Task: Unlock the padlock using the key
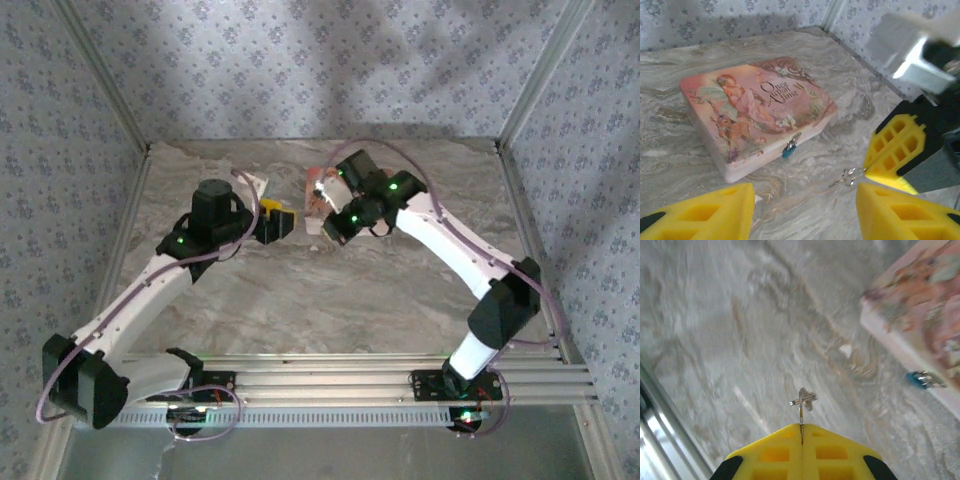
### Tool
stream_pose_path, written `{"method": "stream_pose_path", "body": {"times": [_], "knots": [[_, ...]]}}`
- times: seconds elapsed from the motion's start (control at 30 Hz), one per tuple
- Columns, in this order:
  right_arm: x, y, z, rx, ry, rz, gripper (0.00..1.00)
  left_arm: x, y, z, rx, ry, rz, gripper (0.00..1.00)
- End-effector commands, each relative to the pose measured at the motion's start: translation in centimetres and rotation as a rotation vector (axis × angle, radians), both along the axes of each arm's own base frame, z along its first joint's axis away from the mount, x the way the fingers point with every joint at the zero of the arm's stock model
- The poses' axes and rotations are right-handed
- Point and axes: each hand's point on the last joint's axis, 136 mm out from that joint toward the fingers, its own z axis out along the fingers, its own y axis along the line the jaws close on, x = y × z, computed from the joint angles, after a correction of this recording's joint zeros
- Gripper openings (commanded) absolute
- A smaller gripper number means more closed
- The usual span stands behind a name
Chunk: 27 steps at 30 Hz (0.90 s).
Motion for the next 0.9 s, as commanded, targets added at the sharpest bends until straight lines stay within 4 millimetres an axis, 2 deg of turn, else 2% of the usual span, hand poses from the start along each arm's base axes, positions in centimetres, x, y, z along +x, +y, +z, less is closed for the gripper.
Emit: {"method": "stream_pose_path", "body": {"times": [0.0,0.13,0.3,0.43,0.57,0.87], "knots": [[-2.5,-0.6,-1.1,-0.113,0.065,0.133,0.0,-2.2,-0.8,0.2,0.002,-0.147,-0.146,0.55],[-3.5,0.1,-0.3,-0.086,0.104,0.196,0.0,-5.8,-1.5,0.0,-0.032,-0.227,-0.32,0.54],[-4.0,0.7,1.2,-0.01,0.103,0.236,0.0,-6.7,-2.2,-0.6,-0.082,-0.136,-0.397,0.52],[-4.2,0.7,2.3,0.05,0.124,0.241,0.0,-6.6,-3.5,0.0,-0.174,-0.03,-0.485,0.47],[-4.6,0.9,3.4,0.123,0.153,0.246,0.0,-6.3,-4.3,0.2,-0.215,-0.009,-0.53,0.45],[-5.1,0.9,3.7,0.159,0.173,0.257,0.0,-5.3,-5.3,-0.8,-0.216,0.053,-0.562,0.4]]}}
